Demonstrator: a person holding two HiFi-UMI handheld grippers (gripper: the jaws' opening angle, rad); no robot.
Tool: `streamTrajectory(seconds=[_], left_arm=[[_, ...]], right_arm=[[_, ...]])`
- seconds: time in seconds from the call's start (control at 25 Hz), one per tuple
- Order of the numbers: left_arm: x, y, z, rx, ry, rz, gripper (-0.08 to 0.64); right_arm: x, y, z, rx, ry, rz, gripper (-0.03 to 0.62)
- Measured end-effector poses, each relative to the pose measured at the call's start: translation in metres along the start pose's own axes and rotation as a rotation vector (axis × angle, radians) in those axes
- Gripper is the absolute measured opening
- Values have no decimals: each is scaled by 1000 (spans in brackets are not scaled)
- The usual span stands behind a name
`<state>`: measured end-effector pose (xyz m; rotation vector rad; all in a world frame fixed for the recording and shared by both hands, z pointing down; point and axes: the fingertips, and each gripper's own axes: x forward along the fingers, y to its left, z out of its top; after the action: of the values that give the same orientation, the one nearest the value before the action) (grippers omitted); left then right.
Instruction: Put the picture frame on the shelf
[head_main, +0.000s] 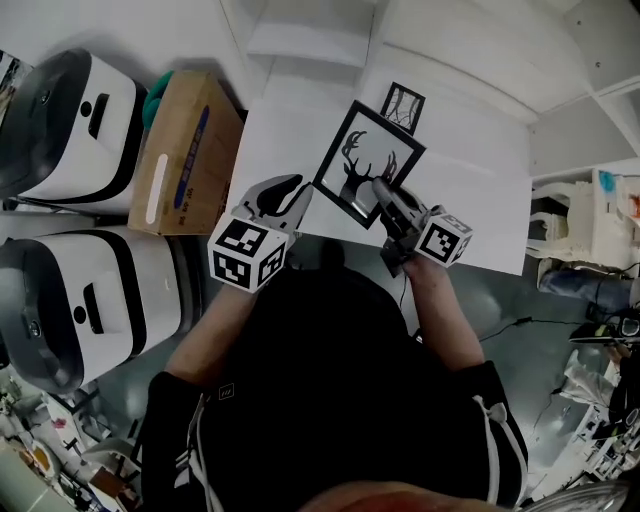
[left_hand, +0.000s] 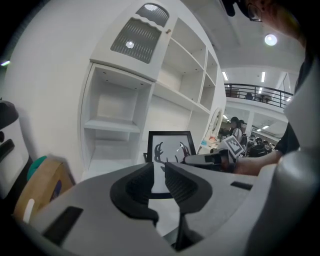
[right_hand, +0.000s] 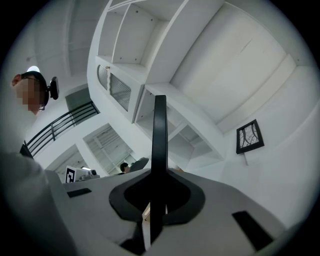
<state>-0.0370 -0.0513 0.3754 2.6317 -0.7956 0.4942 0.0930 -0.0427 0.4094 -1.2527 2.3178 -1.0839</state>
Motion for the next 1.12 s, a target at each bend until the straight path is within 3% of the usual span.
streamTrajectory(seconds=[0.24,0.52,0.84,1.12], left_arm=[[-1,56,18,50,7,-60,74],[-14,135,20,178,84,-192,74],[-14,176,22,161,122,-280,74],[11,181,18,151,145,-332,74]], right_arm=[[38,-2,-8,-15,-70,-109,40],[96,0,-20,7,-240,-277,40],[122,-27,-31,-5,-321,-456,40],[144,-50,-14,-59,-334,-510,40]])
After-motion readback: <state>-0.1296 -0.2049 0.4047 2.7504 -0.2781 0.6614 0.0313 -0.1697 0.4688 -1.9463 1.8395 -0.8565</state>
